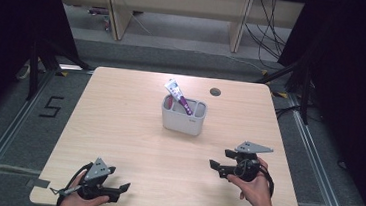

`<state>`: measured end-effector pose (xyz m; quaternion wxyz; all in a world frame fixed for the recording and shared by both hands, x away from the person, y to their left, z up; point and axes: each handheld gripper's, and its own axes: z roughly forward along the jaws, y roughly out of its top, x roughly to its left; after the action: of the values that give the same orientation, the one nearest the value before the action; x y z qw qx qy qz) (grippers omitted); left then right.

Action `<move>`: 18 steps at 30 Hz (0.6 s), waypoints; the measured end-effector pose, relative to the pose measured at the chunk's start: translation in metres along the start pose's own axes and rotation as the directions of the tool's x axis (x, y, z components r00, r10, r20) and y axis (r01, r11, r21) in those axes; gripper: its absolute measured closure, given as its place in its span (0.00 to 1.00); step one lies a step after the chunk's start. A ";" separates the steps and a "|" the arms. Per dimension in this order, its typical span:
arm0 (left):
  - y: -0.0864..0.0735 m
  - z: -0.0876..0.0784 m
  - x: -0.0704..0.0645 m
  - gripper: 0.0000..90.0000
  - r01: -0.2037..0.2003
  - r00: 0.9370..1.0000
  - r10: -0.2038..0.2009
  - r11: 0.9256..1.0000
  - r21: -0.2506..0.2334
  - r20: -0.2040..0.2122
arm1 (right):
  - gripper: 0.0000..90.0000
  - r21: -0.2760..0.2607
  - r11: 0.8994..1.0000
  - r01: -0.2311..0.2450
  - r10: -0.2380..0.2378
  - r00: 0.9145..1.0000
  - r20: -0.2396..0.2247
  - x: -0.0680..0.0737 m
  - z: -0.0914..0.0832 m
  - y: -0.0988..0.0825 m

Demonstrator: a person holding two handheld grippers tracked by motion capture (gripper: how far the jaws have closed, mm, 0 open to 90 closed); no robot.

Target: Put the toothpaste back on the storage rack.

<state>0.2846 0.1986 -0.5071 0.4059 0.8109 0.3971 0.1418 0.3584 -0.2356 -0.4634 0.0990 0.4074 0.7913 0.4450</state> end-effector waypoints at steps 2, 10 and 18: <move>0.000 0.000 0.000 0.24 -0.003 1.000 0.003 1.000 0.003 -0.001 | 0.27 0.019 1.000 -0.015 0.015 1.000 -0.007 0.002 -0.001 -0.003; 0.000 0.001 0.000 0.24 0.001 1.000 -0.001 1.000 0.001 -0.002 | 0.26 0.013 1.000 0.002 -0.002 1.000 -0.014 0.003 -0.005 -0.015; 0.000 0.000 0.000 0.24 -0.003 1.000 0.003 1.000 0.008 -0.001 | 0.18 0.034 0.999 -0.011 0.012 1.000 -0.011 0.005 -0.008 -0.029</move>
<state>0.2844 0.1985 -0.5074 0.4024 0.8130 0.3966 0.1410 0.3343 -0.2448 -0.4804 0.0852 0.4112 0.7970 0.4340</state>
